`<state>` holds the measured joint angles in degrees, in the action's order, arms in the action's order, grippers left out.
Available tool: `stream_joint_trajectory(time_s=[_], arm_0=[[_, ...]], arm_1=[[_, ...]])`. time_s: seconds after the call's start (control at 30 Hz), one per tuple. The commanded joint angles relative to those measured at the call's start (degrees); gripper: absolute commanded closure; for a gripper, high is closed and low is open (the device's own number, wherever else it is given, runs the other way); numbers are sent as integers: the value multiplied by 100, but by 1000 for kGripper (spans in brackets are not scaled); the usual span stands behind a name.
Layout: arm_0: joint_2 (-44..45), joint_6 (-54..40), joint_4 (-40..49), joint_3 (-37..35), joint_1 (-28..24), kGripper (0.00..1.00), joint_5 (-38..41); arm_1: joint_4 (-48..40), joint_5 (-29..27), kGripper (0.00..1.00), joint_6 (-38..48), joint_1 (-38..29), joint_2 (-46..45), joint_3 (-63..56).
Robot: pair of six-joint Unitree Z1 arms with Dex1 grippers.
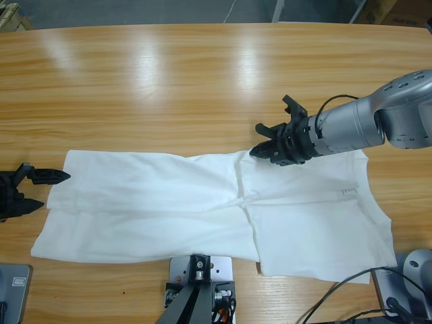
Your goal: Fold clothes
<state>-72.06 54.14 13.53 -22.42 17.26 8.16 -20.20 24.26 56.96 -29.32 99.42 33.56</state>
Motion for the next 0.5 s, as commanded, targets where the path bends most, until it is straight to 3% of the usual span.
stream_joint_trajectory(time_s=[0.03, 0.17, 0.37, 0.5], arm_0=[[-226, -35, -105, 106, 40, 0, -86], [-238, -42, -132, 115, 40, 0, -86], [-235, -45, -132, 120, 40, 0, -86], [-194, -49, -132, 124, 40, 0, -86]], arm_1=[[1646, -1183, 0, -211, 14, -1185, -4], [2836, -1707, 1, -705, 14, -1932, 281], [2609, -1698, 18, -1173, 99, -1563, -162], [2432, -1629, 18, -1391, 593, -1185, -289]])
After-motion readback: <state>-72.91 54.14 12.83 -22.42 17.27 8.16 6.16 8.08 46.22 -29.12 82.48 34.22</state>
